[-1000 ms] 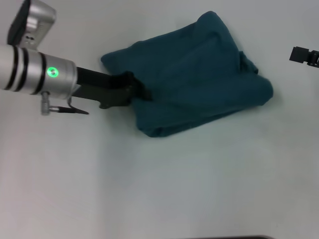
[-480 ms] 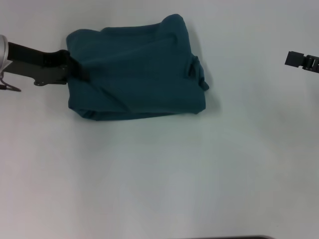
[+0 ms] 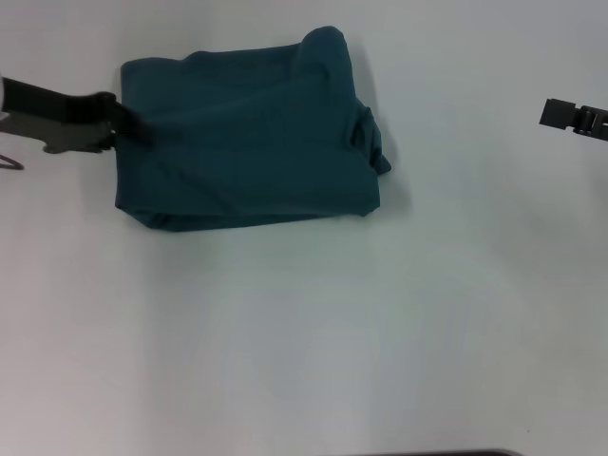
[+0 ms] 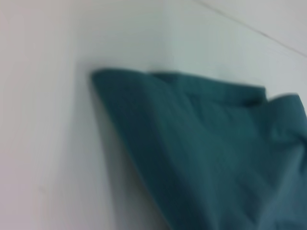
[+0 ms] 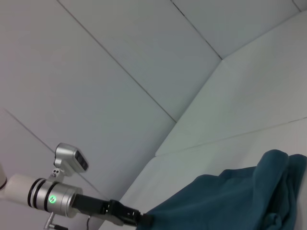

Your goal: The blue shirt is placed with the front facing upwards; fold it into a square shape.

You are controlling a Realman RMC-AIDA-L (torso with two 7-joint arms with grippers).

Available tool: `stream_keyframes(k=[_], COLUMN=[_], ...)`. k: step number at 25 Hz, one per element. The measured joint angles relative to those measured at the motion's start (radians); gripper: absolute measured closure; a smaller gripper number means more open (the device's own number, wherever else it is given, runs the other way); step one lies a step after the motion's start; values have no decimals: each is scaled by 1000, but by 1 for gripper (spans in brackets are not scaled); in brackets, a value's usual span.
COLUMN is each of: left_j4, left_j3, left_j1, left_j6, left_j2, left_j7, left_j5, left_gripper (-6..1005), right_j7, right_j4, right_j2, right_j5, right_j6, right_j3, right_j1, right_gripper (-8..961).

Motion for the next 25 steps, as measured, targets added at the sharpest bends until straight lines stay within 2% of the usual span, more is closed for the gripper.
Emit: stream_keyframes(k=[5,7,11,14,15,17,19,20,22,25], left_j4=[-126,-174,-225,-212,-211,-210,-206,-192,-147,-50], left_j3=[-102,-160,-212,-208,-205,-186,-142,-110,-63,-39], left_j1=[45,64,86,73,67,55,46,38,15,-35], left_j6=[27,41,50,29,6,-70,-192,-267,-372,-465], left_j2=[8,0,-42,-92,-109,-147,-179,-188,-191,-178], left_j7=[-33,-30,22,132,161,232,282,295,299,292], left_j5=[55,51,-22,-88,-89,-81,-54,-30,7,59], left_gripper=[676,594,423,281,233,200,167,150,117,68], right_j7=[0,0,0,-1,-1,-1,-1,-2,-3,-3], right_j4=[1,1,8,12,12,12,13,14,19,23], right_j2=[-1,-1,-1,-1,-1,-1,-2,-1,-2,-4], right_j5=[0,0,0,0,0,0,0,0,-1,-1], right_j6=[0,2,5,7,9,17,25,30,36,37], right_j3=[0,0,0,0,0,0,0,0,0,-1], right_j1=[8,11,13,16,17,18,19,20,21,22], right_gripper=[336,336,336,336,336,336,336,336,336,336])
